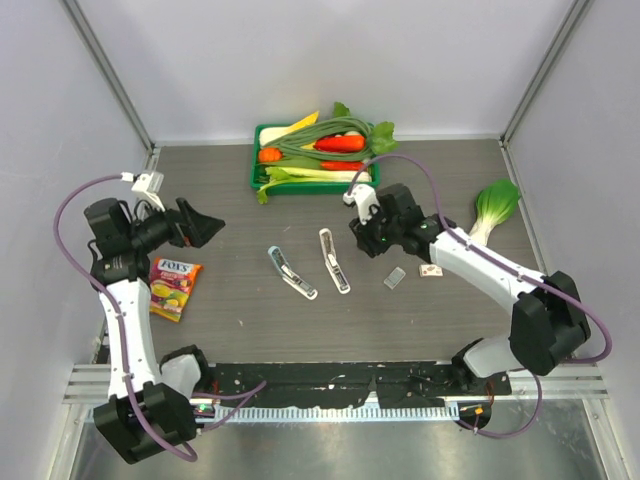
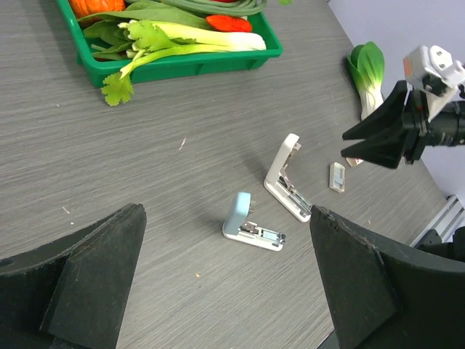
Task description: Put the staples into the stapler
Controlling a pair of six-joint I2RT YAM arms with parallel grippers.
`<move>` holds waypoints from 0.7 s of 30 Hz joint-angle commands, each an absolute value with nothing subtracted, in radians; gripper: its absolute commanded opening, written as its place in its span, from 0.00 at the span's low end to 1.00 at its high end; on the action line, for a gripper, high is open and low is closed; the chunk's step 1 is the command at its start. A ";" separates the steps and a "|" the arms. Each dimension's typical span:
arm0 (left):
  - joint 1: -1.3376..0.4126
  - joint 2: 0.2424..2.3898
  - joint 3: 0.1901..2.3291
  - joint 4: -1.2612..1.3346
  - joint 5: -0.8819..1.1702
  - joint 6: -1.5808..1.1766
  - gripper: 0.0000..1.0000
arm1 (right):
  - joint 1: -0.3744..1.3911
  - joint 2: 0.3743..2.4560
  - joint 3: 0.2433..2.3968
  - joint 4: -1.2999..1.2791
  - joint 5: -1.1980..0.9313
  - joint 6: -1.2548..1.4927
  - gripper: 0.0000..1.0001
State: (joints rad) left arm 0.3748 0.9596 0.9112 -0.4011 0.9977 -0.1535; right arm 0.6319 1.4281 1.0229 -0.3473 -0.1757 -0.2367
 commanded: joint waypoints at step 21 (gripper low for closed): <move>0.374 0.882 0.871 -0.353 1.014 -0.155 1.00 | 0.489 1.540 0.931 -0.589 -0.138 -0.451 0.37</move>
State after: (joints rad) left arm 0.3752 0.9012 0.8764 -0.3962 0.9955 -0.1539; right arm 0.4915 1.5257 0.9161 -0.6075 -0.1436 -0.4427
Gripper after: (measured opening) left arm 0.996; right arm 0.373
